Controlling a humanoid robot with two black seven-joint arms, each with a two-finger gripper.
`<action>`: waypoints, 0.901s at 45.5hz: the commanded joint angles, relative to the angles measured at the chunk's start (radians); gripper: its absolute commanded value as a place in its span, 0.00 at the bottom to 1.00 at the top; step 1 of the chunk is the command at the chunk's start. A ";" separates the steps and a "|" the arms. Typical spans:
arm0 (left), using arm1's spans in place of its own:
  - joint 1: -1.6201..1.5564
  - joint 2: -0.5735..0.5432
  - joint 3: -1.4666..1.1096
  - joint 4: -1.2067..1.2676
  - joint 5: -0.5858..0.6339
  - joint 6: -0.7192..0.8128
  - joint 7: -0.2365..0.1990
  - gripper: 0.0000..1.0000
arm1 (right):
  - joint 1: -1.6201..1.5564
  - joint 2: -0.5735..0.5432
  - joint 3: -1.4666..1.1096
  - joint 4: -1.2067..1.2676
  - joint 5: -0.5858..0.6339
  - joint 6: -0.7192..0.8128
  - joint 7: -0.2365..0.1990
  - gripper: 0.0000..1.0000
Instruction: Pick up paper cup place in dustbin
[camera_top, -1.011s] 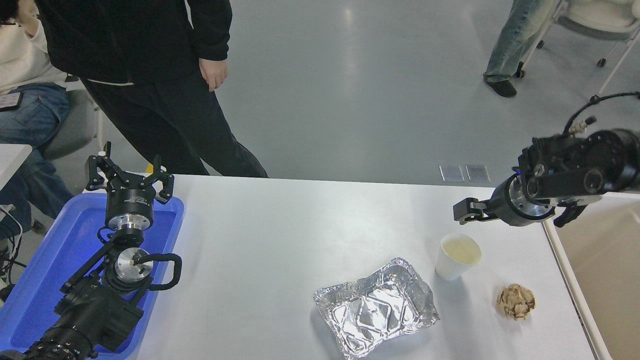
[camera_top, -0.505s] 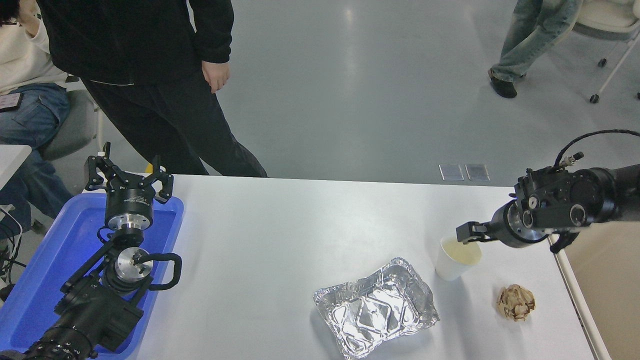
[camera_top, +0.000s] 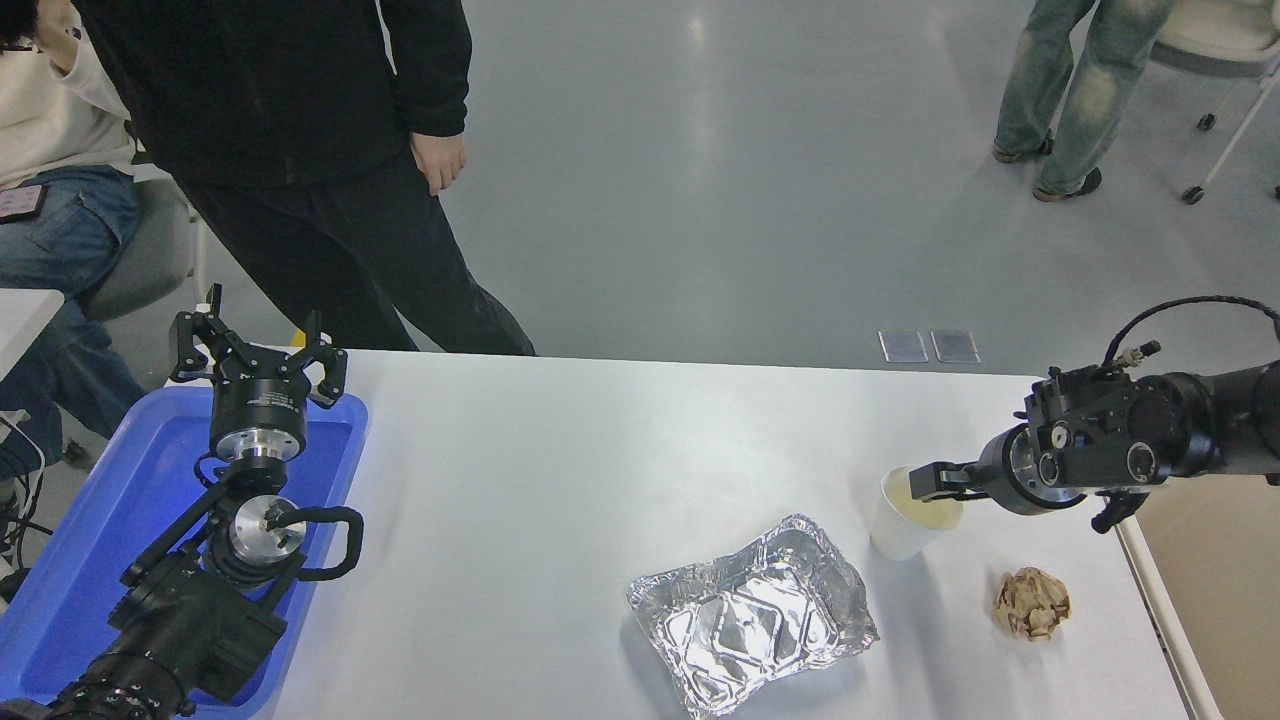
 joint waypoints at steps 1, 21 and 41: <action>0.000 -0.001 0.000 0.000 0.000 0.000 0.000 0.99 | -0.022 0.002 0.002 -0.006 0.000 -0.012 0.012 0.49; 0.000 -0.001 0.000 0.000 0.000 0.000 0.000 0.99 | -0.022 0.002 -0.001 -0.004 -0.002 -0.009 0.013 0.00; 0.000 0.001 0.000 0.000 0.000 0.000 0.000 0.99 | 0.076 -0.033 0.002 0.063 0.020 0.005 0.013 0.00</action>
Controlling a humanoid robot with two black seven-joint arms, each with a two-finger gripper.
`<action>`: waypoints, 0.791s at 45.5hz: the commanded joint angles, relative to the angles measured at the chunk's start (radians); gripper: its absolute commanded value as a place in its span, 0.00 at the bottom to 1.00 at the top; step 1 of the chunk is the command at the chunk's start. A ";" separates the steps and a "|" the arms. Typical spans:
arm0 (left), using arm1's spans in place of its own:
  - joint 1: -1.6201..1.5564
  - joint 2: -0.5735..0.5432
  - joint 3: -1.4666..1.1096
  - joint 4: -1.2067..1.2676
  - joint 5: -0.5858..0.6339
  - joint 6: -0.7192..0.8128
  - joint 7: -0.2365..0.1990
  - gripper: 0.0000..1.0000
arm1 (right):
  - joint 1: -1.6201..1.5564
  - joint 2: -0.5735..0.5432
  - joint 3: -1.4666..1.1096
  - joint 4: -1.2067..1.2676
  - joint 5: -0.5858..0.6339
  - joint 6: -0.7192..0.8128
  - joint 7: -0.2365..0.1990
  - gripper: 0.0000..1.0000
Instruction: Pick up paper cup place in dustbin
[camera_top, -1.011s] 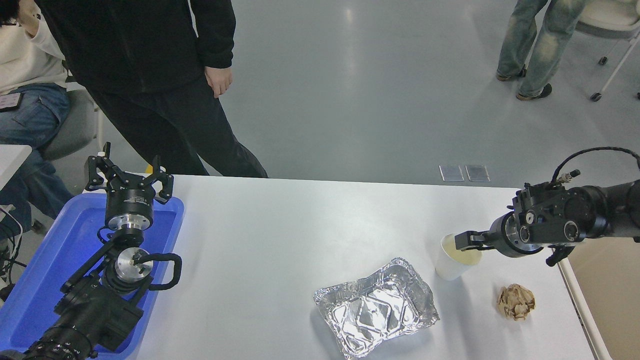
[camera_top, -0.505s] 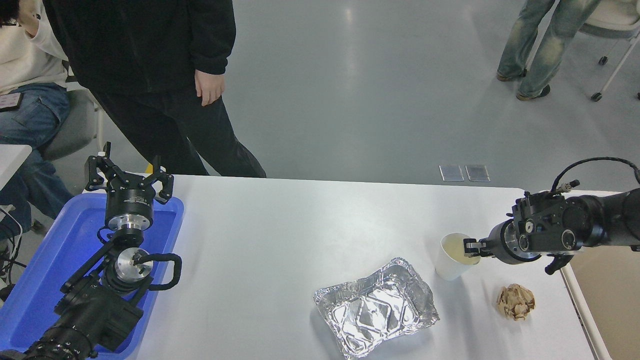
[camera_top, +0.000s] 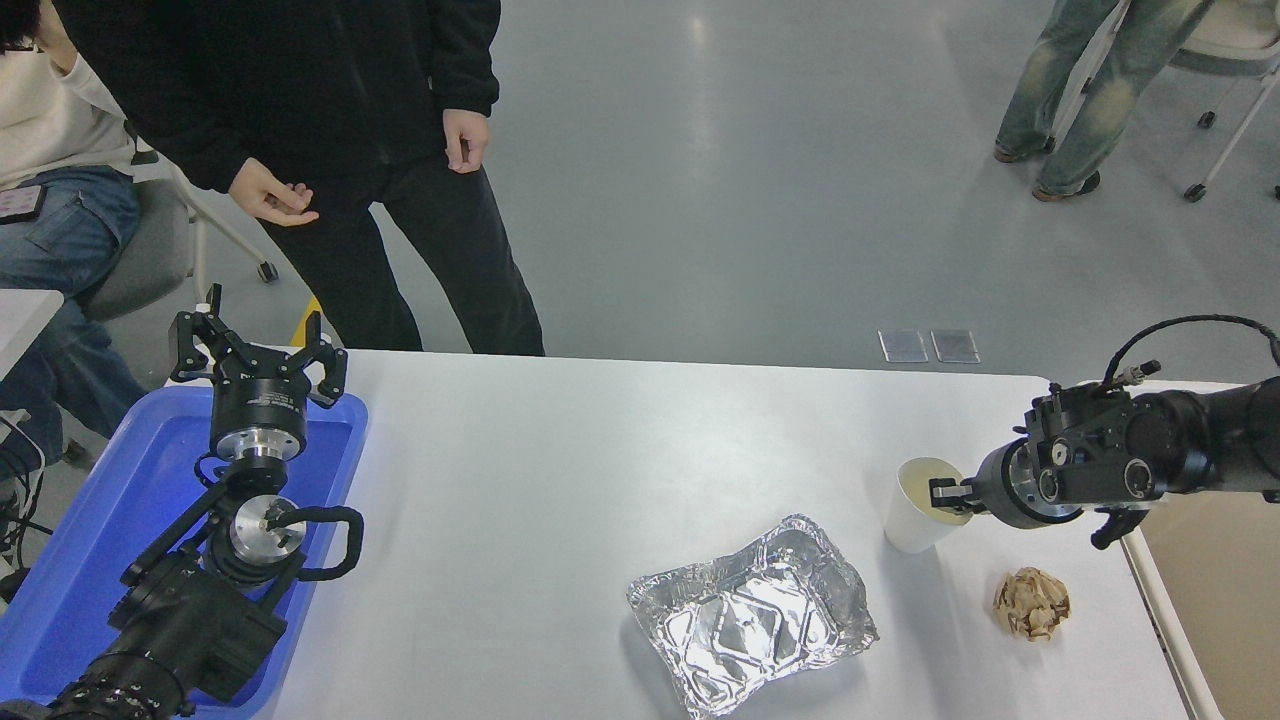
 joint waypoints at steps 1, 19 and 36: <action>0.000 -0.001 0.000 0.000 0.000 0.000 0.000 0.99 | 0.074 -0.027 0.001 0.061 0.009 0.010 0.000 0.00; 0.000 0.001 0.000 0.000 0.000 0.000 0.000 0.99 | 0.425 -0.183 -0.016 0.330 0.012 0.114 0.000 0.00; 0.000 -0.001 0.001 0.000 0.000 0.000 0.000 0.99 | 0.762 -0.298 -0.051 0.402 0.034 0.338 -0.003 0.00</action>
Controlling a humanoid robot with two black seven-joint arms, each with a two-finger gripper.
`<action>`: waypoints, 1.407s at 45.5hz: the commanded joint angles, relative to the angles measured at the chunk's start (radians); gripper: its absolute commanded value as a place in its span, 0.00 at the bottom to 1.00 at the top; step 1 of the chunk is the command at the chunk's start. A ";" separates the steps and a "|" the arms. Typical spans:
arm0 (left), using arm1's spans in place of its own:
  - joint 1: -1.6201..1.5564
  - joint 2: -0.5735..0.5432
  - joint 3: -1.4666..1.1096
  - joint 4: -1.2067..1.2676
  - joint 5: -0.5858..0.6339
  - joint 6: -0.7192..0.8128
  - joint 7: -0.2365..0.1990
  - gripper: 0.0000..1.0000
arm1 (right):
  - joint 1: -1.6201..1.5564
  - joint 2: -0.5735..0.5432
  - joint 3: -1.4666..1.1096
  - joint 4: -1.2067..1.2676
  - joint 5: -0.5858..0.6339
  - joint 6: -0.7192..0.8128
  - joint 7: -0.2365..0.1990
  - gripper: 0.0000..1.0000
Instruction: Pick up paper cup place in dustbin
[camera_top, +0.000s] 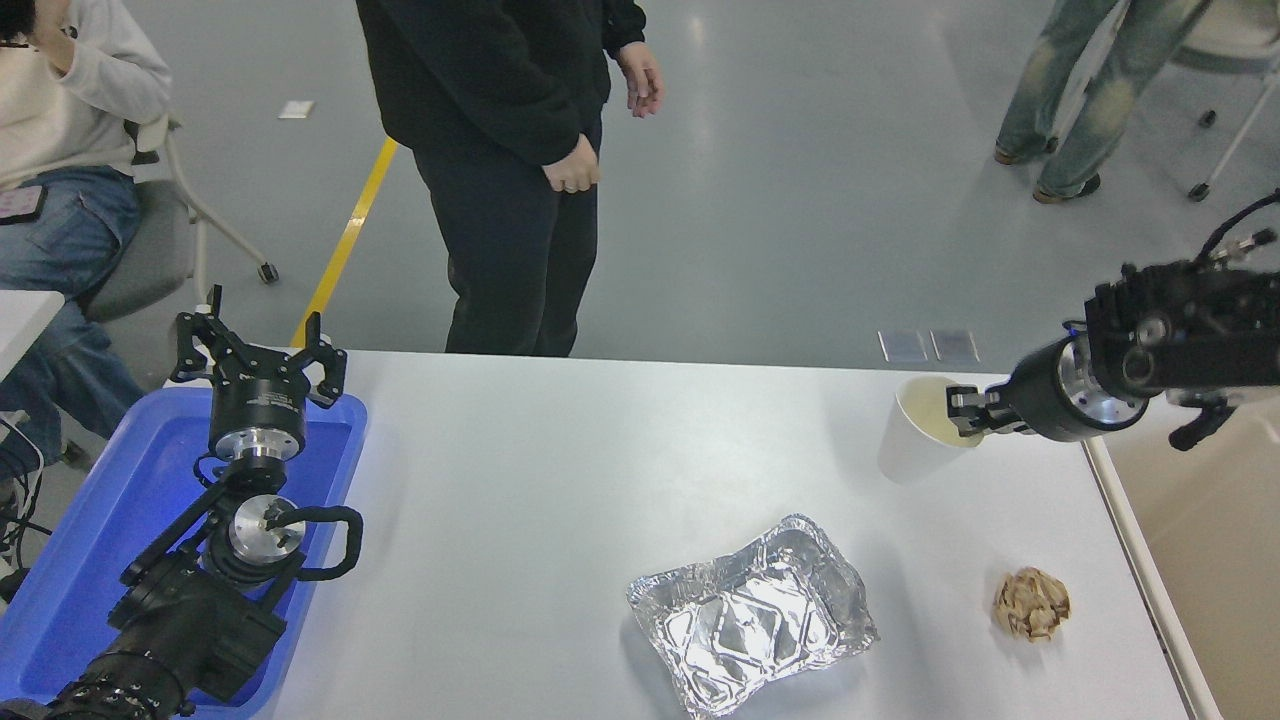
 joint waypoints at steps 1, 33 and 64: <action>0.000 0.000 0.000 0.000 0.000 0.000 0.000 0.99 | 0.226 -0.076 -0.025 0.045 0.009 0.151 -0.002 0.00; 0.000 0.000 0.001 0.000 0.000 0.000 0.000 0.99 | 0.257 -0.537 -0.055 -0.185 0.081 -0.125 -0.102 0.00; 0.000 -0.002 0.001 0.000 0.000 0.000 0.000 0.99 | -0.725 -0.449 0.571 -0.643 0.615 -0.625 -0.052 0.00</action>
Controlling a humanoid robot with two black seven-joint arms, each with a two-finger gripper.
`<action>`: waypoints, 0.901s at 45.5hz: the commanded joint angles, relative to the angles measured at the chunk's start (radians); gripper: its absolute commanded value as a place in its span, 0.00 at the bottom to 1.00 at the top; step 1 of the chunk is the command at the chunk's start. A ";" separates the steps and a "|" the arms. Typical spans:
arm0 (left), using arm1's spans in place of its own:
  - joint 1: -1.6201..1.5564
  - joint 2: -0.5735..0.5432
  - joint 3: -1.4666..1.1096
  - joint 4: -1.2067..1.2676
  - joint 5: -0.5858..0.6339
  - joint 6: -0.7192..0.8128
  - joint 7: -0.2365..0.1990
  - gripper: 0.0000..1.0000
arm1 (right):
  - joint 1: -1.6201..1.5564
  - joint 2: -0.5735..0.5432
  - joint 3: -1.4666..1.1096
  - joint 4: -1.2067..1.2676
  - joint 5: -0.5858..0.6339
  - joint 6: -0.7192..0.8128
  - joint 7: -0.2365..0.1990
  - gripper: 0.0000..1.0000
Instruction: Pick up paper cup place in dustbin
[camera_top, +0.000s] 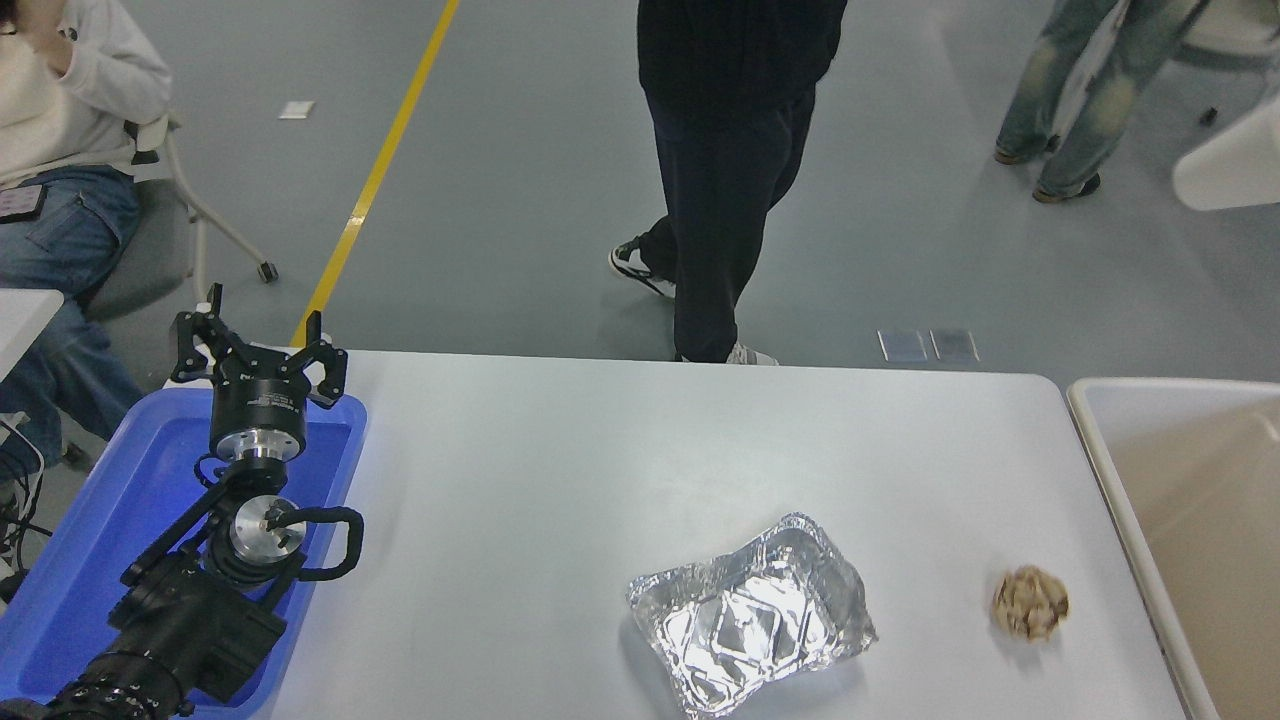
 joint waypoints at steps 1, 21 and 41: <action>0.000 0.000 0.001 0.000 0.000 0.000 0.000 0.99 | -0.466 0.112 0.335 -0.263 0.134 -0.060 0.027 0.00; 0.000 0.000 0.001 0.000 0.000 0.000 0.000 0.99 | -0.989 0.540 0.757 -1.026 0.036 0.159 0.076 0.00; 0.000 0.001 0.001 0.000 0.000 0.000 0.000 0.99 | -1.178 0.679 0.850 -1.052 0.039 0.190 0.136 0.00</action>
